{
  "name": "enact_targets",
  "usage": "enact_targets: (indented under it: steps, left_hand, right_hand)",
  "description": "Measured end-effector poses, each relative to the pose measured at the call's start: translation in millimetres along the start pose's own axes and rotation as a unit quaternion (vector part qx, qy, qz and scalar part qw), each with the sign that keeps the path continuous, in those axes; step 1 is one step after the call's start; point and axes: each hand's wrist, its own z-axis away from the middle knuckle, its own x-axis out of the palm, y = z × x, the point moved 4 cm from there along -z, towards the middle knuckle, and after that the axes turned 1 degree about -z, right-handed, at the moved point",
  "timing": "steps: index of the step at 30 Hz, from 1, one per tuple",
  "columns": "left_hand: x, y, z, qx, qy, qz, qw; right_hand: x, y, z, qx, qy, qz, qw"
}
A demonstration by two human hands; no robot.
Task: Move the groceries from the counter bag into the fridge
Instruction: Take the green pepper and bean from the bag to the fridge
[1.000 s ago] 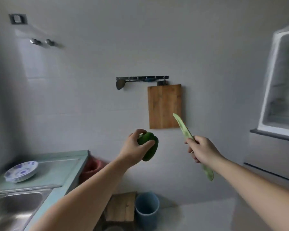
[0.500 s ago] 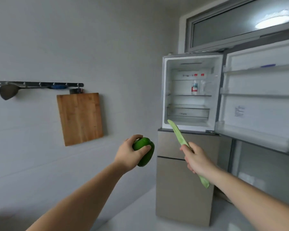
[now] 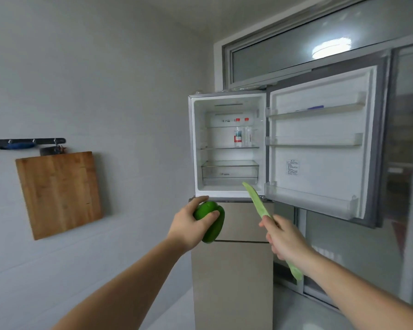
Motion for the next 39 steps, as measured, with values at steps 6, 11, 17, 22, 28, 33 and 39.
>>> enact_targets:
  steps: [6,11,17,22,28,33,39]
  left_hand:
    - [16,-10,-30,-0.008,-0.008,0.016,1.000]
    - [15,-40,-68,-0.015,-0.008,0.022,1.000]
    - [3,-88,-151,-0.017,0.020,0.038,0.999]
    - [-2,-123,-235,-0.017,0.013,0.062,0.998]
    - [-17,-157,-321,-0.012,0.026,0.082,0.996]
    - [9,-184,-378,-0.003,0.001,0.090,0.996]
    - [46,-213,-443,-0.022,-0.021,0.075,0.997]
  right_hand:
    - [-2,14,-32,0.006,0.000,0.001,1.000]
    - [20,24,-74,0.010,-0.007,0.014,1.000]
    - [53,31,-158,0.008,-0.006,0.031,0.999]
    - [81,32,-244,0.046,0.015,0.006,0.999]
    - [106,30,-333,0.053,0.036,-0.016,0.998]
    - [109,49,-389,0.064,0.040,-0.020,0.997]
    - [103,90,-470,0.071,0.029,-0.029,0.997]
